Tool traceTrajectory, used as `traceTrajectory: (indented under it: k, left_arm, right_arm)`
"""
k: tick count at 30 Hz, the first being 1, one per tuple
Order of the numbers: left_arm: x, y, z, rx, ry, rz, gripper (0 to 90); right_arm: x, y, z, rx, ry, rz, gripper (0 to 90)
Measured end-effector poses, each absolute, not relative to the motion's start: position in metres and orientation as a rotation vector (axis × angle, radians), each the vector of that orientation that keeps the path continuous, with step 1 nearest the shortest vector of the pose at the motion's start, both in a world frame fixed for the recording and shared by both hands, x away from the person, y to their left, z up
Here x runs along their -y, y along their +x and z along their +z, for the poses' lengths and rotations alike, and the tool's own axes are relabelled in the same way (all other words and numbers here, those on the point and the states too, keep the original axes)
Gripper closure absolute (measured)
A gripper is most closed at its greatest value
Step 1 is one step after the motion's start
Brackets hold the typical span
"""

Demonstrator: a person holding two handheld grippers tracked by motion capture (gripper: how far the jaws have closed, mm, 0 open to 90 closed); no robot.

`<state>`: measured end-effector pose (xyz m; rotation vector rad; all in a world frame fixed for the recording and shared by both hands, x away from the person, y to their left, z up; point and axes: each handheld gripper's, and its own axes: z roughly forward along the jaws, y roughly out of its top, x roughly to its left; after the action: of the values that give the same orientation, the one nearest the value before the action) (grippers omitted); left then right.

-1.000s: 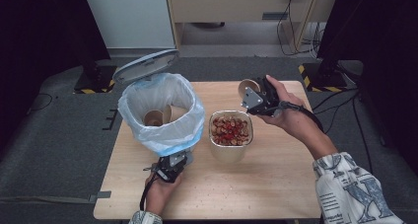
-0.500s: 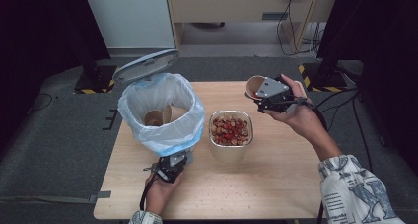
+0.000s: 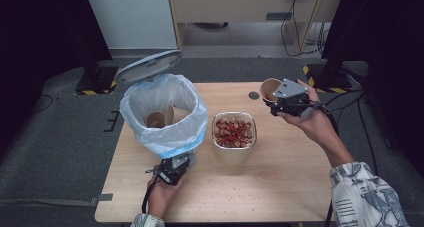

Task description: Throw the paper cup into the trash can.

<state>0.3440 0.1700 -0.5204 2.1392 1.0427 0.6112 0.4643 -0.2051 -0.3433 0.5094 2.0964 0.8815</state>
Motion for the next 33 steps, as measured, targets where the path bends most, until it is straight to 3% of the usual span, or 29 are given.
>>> traceTrajectory:
  k: [33]
  left_arm:
    - [-0.17, 0.344, -0.52, -1.046, 2.139, 0.606, 90.0]
  right_arm:
    - [0.24, 0.471, -0.349, -2.326, 0.679, 1.208, 33.1]
